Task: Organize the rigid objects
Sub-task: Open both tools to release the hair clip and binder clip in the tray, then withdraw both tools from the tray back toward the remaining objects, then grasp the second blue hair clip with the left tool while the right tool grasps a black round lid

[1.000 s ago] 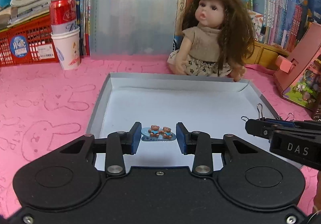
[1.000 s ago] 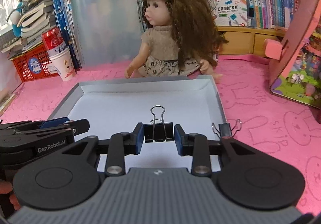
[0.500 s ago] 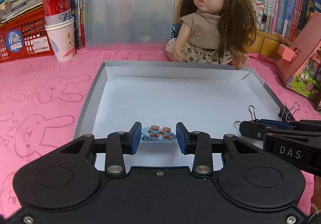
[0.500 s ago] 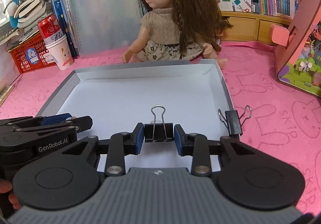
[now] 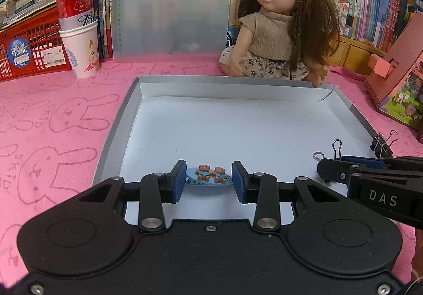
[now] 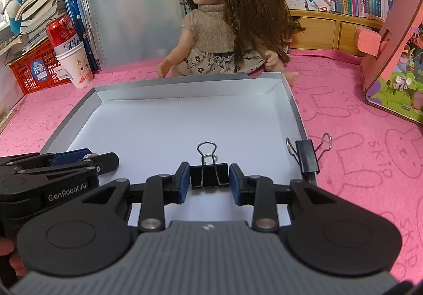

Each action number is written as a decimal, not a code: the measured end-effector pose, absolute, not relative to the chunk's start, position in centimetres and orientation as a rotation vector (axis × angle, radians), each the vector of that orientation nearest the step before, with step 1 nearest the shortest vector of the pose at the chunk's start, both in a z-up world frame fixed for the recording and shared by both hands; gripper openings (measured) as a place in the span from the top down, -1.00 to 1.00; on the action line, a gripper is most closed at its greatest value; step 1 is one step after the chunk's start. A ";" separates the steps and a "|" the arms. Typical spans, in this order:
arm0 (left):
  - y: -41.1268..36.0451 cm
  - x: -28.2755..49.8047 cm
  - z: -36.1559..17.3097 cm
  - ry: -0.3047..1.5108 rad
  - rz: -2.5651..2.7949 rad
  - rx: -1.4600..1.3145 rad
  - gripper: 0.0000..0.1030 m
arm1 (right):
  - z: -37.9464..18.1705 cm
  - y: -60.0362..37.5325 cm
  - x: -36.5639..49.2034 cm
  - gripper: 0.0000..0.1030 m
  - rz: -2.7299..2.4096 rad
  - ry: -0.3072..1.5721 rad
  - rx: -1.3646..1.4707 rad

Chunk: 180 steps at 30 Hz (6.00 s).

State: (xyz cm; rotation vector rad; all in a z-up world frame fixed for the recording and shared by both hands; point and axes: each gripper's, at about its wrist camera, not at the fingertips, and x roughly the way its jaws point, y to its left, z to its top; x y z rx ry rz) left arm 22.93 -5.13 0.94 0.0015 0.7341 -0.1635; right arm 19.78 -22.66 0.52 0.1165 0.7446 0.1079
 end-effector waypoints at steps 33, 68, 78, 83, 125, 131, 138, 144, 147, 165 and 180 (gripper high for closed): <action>-5.4 20.8 2.4 0.683 -0.149 0.038 -0.38 | 1.6 -22.2 18.5 -0.31 0.111 0.694 0.073; -2.5 11.1 5.7 0.537 -0.206 0.002 -0.66 | 4.1 -23.3 9.6 -0.84 0.141 0.539 0.042; -2.1 8.2 4.8 0.547 -0.256 0.032 -0.69 | 3.5 -23.0 6.7 -0.91 0.147 0.517 0.026; -1.7 6.9 4.4 0.546 -0.258 0.030 -0.69 | 3.1 -22.9 5.5 -0.93 0.145 0.506 0.036; 2.4 1.5 1.2 0.594 -0.205 0.015 -0.51 | -1.1 -22.5 -0.9 -1.00 0.058 0.487 -0.138; 1.4 1.7 1.0 0.588 -0.245 0.082 -0.14 | -1.4 -22.8 -0.6 -0.99 0.071 0.514 -0.122; 0.7 1.9 0.4 0.597 -0.260 0.117 0.07 | -1.5 -23.1 -0.3 -0.91 0.056 0.526 -0.103; 0.1 2.0 0.0 0.592 -0.264 0.150 0.10 | -1.7 -23.3 -0.1 -0.81 0.056 0.536 -0.078; -0.1 2.0 0.0 0.584 -0.263 0.165 0.10 | -1.7 -23.2 0.0 -0.76 0.064 0.536 -0.078; -0.1 1.7 -0.1 0.575 -0.268 0.197 0.31 | -1.7 -22.5 -0.5 -0.14 0.115 0.540 -0.033; 0.8 1.9 0.3 0.593 -0.250 0.148 0.31 | -1.5 -21.9 -0.6 0.28 0.112 0.537 -0.029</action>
